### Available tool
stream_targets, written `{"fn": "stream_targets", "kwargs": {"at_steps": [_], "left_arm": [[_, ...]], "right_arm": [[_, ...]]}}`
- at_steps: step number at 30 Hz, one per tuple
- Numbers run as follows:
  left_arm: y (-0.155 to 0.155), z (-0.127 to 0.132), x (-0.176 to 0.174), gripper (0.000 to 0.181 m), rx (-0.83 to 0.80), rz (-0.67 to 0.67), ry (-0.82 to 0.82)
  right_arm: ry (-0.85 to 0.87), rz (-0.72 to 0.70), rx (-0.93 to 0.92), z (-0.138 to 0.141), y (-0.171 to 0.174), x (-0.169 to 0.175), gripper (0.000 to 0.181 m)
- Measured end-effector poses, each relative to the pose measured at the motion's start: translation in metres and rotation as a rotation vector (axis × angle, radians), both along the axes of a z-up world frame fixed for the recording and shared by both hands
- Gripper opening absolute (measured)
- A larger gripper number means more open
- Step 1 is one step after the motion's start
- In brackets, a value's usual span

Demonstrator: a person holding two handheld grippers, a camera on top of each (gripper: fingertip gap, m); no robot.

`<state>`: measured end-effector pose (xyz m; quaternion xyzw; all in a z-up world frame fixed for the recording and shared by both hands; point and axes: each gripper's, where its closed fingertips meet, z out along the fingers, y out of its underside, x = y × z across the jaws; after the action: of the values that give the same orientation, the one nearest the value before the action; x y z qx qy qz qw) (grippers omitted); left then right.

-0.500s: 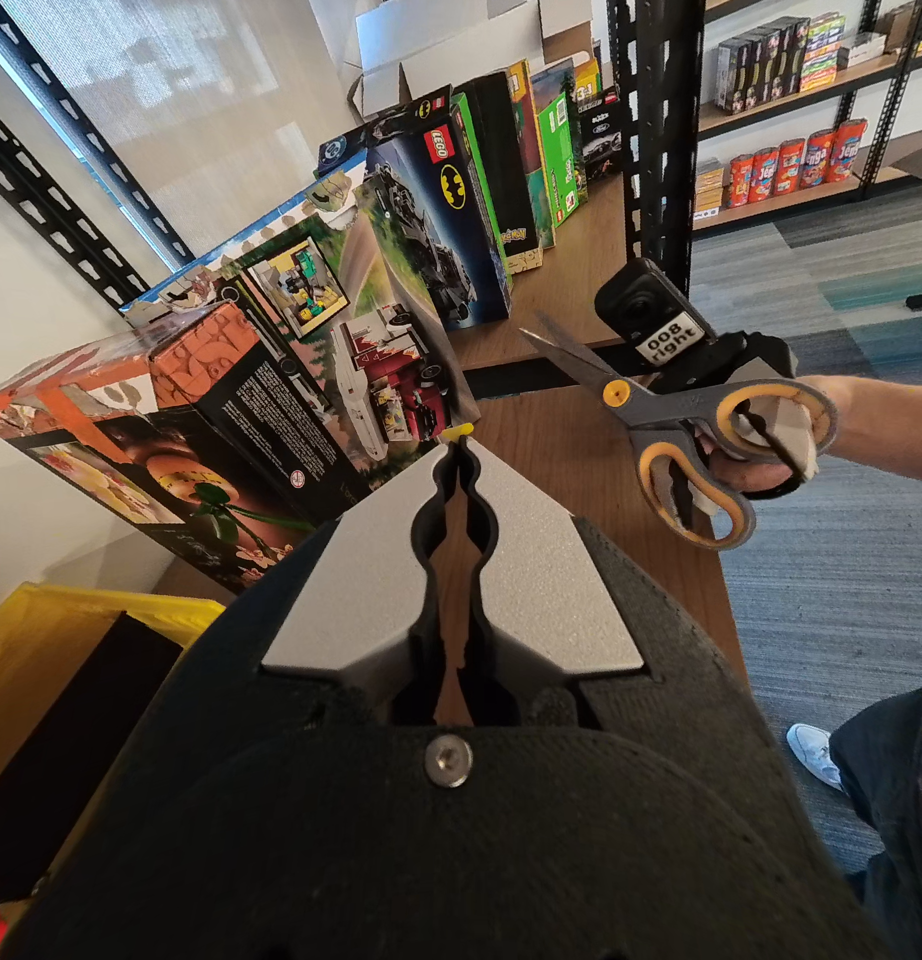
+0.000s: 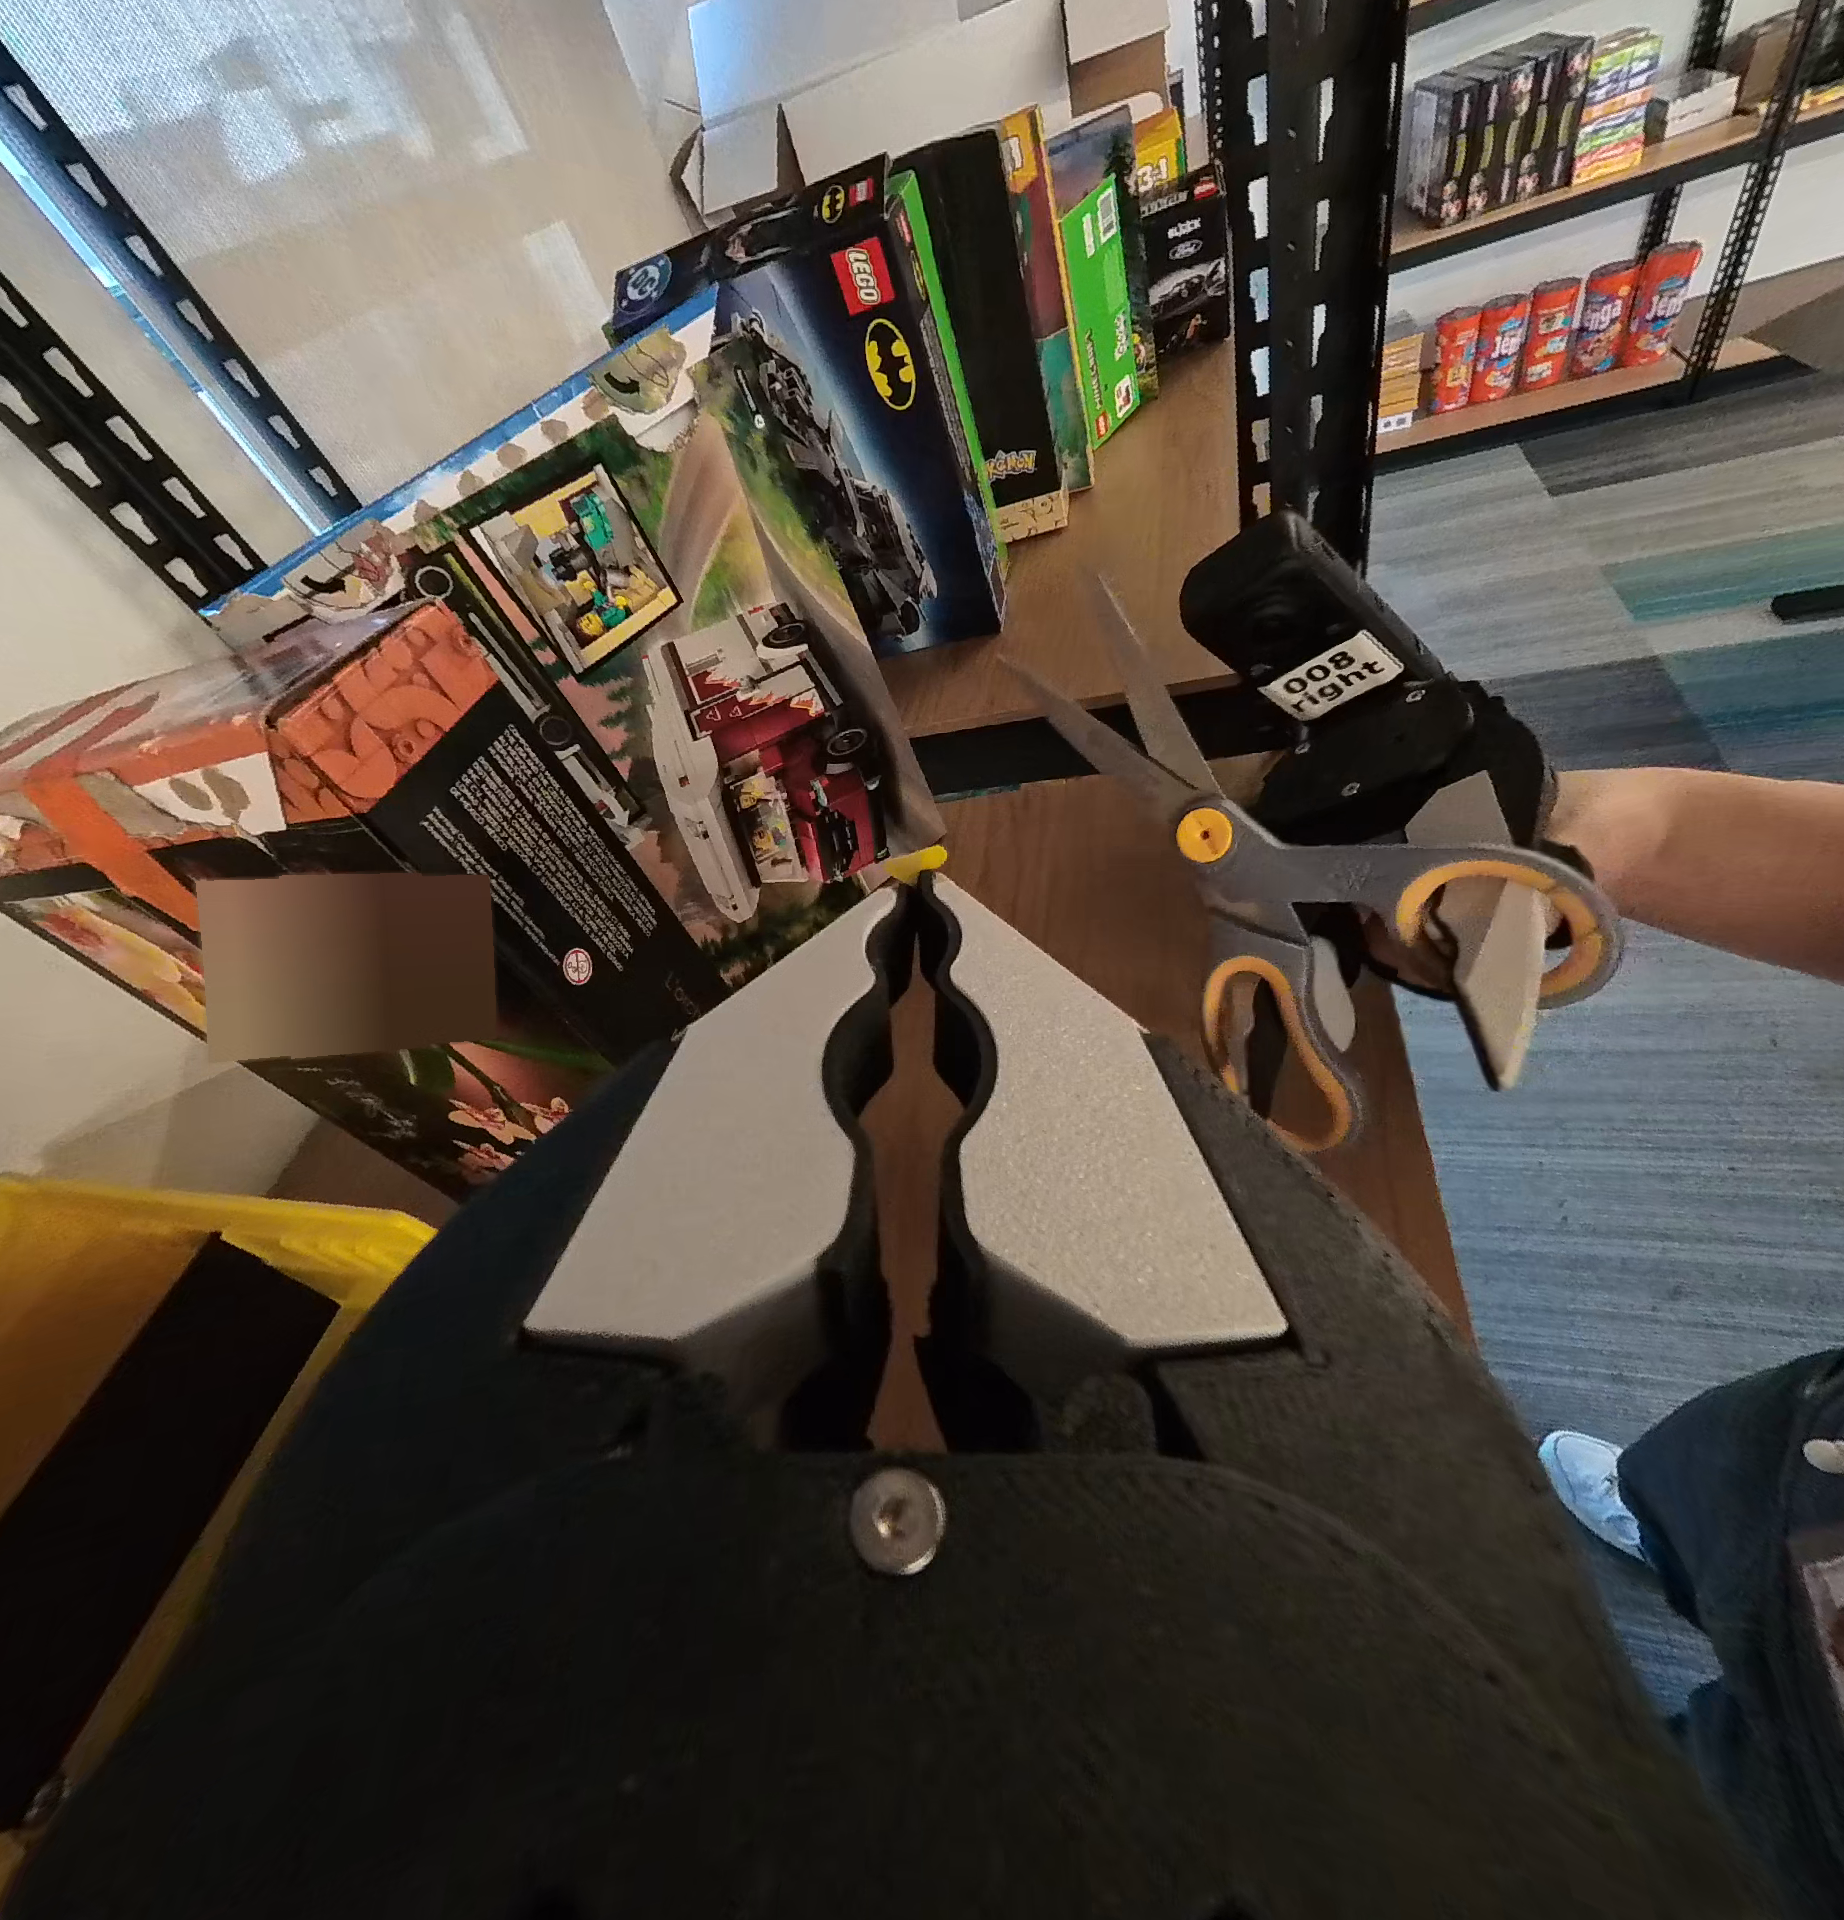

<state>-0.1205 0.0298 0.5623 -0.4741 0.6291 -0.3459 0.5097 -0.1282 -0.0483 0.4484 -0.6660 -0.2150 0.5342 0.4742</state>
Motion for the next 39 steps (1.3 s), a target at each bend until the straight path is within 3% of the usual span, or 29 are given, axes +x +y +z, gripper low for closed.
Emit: {"fn": "stream_targets", "kwargs": {"at_steps": [2,12,19,31,35,39], "left_arm": [[-0.001,0.000,0.000,0.000,0.003,0.000,0.005],[0.003,0.000,0.000,0.000,0.001,0.015,0.025],[0.002,0.000,0.002,0.000,-0.001,0.015,0.032],[0.002,-0.001,0.001,0.000,0.002,0.020,0.042],[0.003,-0.002,-0.001,0.000,-0.001,0.021,0.039],[-0.003,-0.002,-0.004,0.000,0.008,-0.023,0.037]], "right_arm": [[-0.039,-0.029,-0.019,-0.006,0.003,0.003,0.056],[-0.657,-0.351,0.007,-0.046,0.023,0.055,0.047],[-0.665,-0.483,0.074,-0.039,0.028,0.064,0.037],[-1.241,-0.851,0.354,-0.019,0.022,0.128,0.037],[-1.377,-0.883,0.429,-0.018,0.018,0.141,0.037],[-1.503,-0.799,0.506,-0.021,0.016,0.141,0.037]]}}
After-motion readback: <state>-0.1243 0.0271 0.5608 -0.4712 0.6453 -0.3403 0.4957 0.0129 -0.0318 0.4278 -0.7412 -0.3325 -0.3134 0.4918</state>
